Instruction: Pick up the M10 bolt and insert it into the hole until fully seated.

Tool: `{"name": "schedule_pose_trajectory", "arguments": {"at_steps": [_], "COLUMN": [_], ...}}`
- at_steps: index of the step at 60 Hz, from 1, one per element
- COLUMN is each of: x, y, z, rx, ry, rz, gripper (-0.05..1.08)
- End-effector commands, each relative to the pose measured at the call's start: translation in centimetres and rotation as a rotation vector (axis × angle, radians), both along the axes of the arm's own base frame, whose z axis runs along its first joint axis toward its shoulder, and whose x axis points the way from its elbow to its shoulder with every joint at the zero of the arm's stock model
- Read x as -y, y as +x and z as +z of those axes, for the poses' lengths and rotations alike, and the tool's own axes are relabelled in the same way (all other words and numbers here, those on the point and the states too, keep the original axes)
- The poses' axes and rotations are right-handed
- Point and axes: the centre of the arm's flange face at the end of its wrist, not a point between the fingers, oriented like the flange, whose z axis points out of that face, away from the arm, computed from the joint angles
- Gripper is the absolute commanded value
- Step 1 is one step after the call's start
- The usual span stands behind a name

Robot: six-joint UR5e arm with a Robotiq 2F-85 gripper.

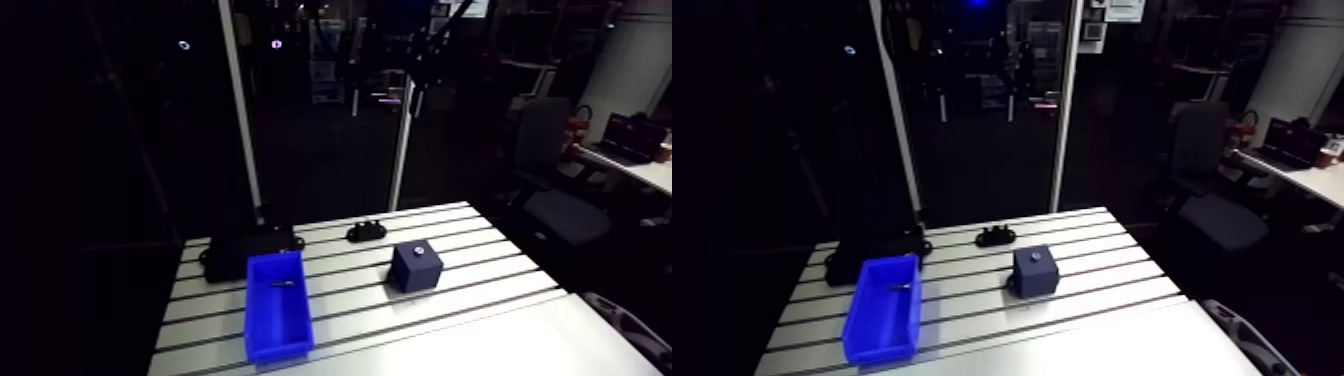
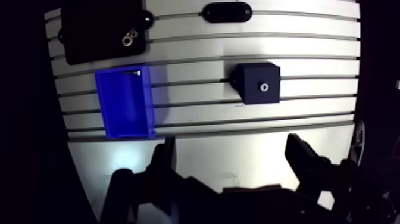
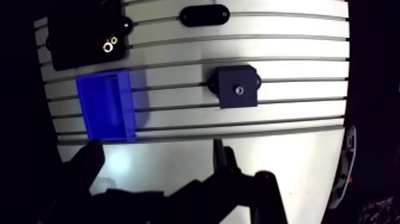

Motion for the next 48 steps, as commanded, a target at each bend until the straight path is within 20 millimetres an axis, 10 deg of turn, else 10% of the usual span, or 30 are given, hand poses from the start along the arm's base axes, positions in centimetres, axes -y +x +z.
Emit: {"name": "schedule_pose_trajectory", "arguments": {"at_steps": [1,48], "x": [4.4,4.6], "y": [0.6,2.3], "z": [0.2,-0.2], "rx": [0.050,0.101], "ry": [0.040,0.059], "rz": [0.044,0.058], "gripper": [0.01,0.01]}}
